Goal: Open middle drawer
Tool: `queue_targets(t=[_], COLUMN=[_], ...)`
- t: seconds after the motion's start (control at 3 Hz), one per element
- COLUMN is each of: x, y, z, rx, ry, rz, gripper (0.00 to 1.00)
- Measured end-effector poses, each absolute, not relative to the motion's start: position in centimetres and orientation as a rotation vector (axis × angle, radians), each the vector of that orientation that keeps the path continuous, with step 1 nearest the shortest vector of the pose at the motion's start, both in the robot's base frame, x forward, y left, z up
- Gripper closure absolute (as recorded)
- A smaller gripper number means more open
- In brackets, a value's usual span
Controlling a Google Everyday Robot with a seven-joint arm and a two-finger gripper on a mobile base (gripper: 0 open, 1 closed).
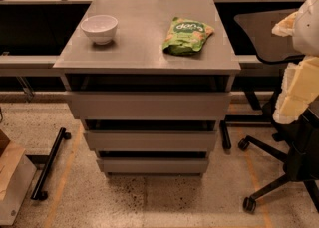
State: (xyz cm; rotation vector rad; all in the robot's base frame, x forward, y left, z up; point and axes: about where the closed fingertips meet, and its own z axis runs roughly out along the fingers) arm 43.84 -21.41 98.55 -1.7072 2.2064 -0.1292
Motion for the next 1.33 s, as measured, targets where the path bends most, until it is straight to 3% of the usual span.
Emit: queue_targets(t=[0.67,1.33], x=[44.4,47.5], y=[-21.2,-19.8], z=[97.6,89.8], rx=[-1.723,-1.799], ry=[2.182,2.128], rz=[-0.094,-0.079], gripper=[0.00,0.00])
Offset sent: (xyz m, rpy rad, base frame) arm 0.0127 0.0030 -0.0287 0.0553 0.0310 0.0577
